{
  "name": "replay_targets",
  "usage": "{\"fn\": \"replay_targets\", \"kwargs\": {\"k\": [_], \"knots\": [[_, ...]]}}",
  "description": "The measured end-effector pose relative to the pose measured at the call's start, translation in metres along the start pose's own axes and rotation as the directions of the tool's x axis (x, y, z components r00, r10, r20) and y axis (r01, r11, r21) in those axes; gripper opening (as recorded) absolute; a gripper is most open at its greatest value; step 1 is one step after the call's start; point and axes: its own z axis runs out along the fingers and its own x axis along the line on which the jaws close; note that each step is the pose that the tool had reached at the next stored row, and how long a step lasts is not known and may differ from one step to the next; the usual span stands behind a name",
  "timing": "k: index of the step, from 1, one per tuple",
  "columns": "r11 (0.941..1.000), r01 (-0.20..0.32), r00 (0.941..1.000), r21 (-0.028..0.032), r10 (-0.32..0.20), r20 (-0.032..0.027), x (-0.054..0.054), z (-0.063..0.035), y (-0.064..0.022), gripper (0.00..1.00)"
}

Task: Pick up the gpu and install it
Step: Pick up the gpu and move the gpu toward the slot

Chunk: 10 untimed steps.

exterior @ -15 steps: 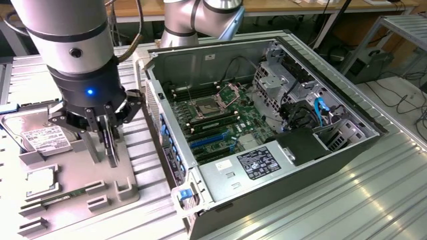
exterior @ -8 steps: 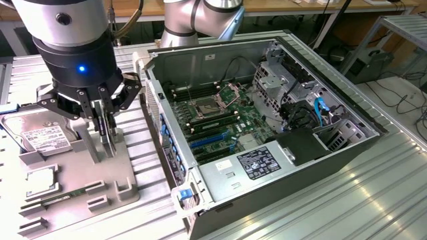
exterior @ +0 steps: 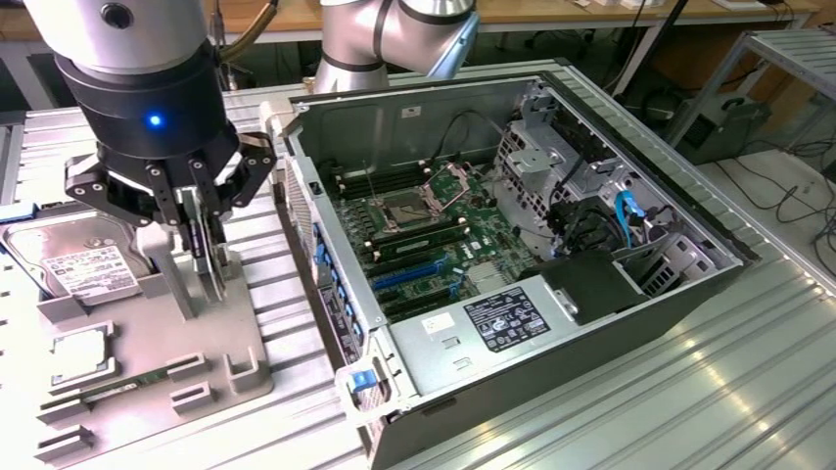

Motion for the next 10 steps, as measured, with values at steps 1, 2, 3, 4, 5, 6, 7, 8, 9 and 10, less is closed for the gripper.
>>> {"fn": "replay_targets", "kwargs": {"k": [1,2,3,4,5,6,7,8,9,10], "knots": [[1.0,0.0,1.0,0.0,0.0,0.0,0.0,-0.001,0.0001,0.27],[1.0,0.0,1.0,0.0,0.0,0.0,0.0,-0.0022,0.0001,0.27],[1.0,0.0,1.0,0.0,0.0,0.0,0.0,-0.0036,0.0002,0.27],[1.0,0.0,1.0,0.0,0.0,-0.0001,0.0,-0.005,0.0003,0.27],[1.0,0.0,1.0,0.0,0.0,0.0,0.0,-0.0065,0.0004,0.27],[1.0,0.0,1.0,0.0,0.0,-0.0001,0.0,-0.0076,0.0005,0.27],[1.0,0.0,1.0,0.0,0.0,-0.0001,0.0,-0.0087,0.0005,0.27],[1.0,0.0,1.0,0.0,0.0,0.0,0.0,-0.01,0.0006,0.27],[1.0,0.0,1.0,0.0,0.0,0.0,0.0,-0.0115,0.0007,0.27],[1.0,0.0,1.0,0.0001,0.0,-0.0001,0.0,-0.0135,0.0008,0.27]]}}
